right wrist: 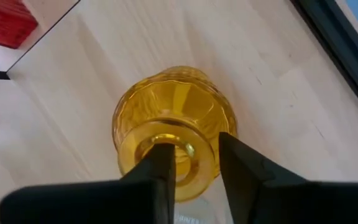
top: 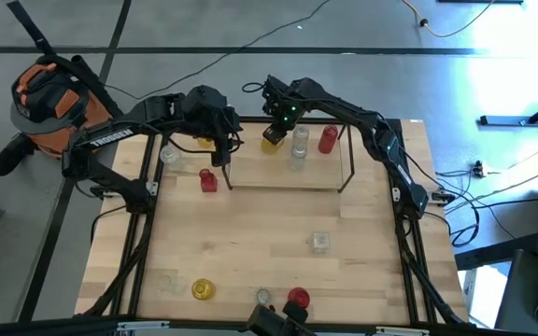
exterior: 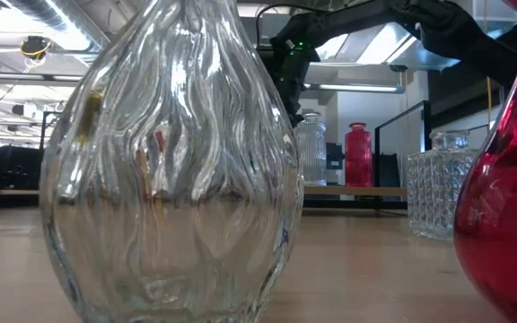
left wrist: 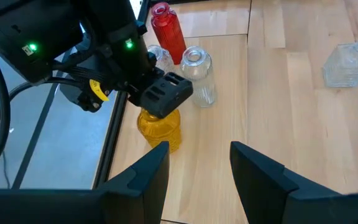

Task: Sort vases onto shelf
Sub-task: Put the yellow vase on the shelf

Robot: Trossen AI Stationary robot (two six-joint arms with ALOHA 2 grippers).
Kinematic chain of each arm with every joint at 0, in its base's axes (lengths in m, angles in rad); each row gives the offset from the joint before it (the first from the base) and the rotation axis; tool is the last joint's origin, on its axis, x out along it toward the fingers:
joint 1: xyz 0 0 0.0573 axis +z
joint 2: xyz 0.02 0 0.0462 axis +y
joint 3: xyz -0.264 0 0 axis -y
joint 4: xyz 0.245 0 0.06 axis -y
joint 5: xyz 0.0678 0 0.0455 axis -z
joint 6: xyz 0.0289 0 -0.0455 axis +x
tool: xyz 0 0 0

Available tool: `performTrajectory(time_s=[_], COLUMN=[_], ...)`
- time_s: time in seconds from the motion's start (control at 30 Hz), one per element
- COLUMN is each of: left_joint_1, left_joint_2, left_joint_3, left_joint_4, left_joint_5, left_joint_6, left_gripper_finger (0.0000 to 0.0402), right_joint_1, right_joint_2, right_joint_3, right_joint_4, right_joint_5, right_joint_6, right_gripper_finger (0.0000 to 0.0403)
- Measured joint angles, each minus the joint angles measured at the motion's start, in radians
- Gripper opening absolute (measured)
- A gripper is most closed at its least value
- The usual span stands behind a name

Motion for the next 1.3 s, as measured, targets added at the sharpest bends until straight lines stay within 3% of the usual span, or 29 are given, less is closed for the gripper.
performTrajectory(time_s=[0.17,0.5,0.7,0.9,1.03,1.2,1.3], left_joint_1=[0.0,0.029,0.154,0.241,0.249,0.239,0.24], left_joint_2=[0.0,-0.001,-0.001,0.022,0.109,0.237,0.291], left_joint_3=[0.0,-0.014,-0.171,-0.354,-0.334,-0.28,-0.262], left_joint_4=[0.0,0.001,0.057,0.381,0.396,0.383,0.381], left_joint_5=[0.0,0.014,0.193,0.322,0.288,0.169,0.155], left_joint_6=[0.001,-0.092,-0.222,-0.299,-0.307,-0.29,-0.292], left_gripper_finger=[0.0163,0.0163,0.0163,0.0156,0.0122,0.0048,0.0009], right_joint_1=[-0.003,-0.004,-0.011,-0.023,-0.022,-0.022,-0.022], right_joint_2=[0.001,-0.024,-0.076,-0.212,-0.323,-0.444,-0.502], right_joint_3=[0.014,0.041,0.042,0.043,0.043,0.043,0.043], right_joint_4=[-0.012,0.01,-0.003,-0.002,-0.002,-0.001,-0.004], right_joint_5=[-0.005,-0.002,-0.019,-0.059,-0.058,0.015,0.055], right_joint_6=[0.001,0.014,0.045,0.065,0.094,0.128,0.147], right_gripper_finger=[0.0108,0.011,0.0111,0.0111,0.0111,0.0111,0.0111])
